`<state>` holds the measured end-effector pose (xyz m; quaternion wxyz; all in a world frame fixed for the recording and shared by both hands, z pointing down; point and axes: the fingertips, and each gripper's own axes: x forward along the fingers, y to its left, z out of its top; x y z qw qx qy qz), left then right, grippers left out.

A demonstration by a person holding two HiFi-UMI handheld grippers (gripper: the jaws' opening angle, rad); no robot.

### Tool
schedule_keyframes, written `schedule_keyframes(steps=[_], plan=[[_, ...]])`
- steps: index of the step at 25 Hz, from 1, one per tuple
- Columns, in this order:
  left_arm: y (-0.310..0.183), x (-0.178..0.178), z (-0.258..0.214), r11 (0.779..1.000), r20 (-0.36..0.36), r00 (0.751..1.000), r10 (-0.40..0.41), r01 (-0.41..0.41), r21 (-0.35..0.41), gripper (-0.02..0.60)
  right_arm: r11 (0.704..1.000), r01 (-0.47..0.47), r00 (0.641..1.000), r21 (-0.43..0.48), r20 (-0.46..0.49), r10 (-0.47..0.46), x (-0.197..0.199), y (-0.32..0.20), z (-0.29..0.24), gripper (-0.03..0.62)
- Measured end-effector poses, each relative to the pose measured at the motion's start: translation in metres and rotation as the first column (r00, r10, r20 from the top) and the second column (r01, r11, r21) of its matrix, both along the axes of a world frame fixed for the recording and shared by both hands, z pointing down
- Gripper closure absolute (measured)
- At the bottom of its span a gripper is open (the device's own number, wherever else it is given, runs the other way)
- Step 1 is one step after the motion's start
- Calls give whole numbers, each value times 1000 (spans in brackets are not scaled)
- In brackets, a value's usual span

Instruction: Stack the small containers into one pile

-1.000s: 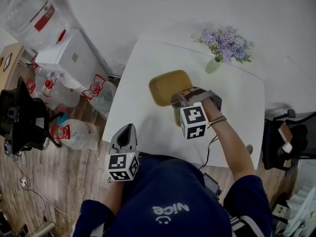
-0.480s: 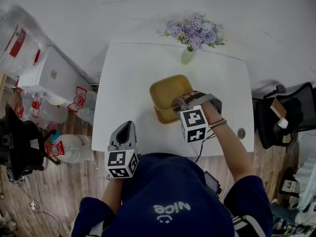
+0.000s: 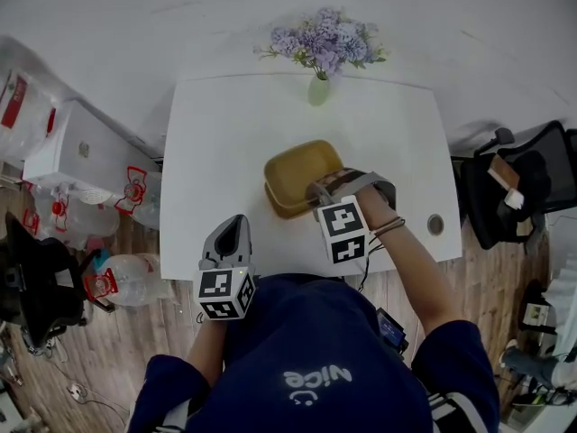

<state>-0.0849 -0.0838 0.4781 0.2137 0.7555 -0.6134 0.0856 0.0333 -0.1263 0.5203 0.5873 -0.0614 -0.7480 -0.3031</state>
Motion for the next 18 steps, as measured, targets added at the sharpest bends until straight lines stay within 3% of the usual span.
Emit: schedule_keyframes(steps=[18], plan=[[0, -5, 12, 1000, -9, 1000, 12, -12, -26, 563, 998, -16, 999, -54, -32, 14, 3, 15, 31, 536]])
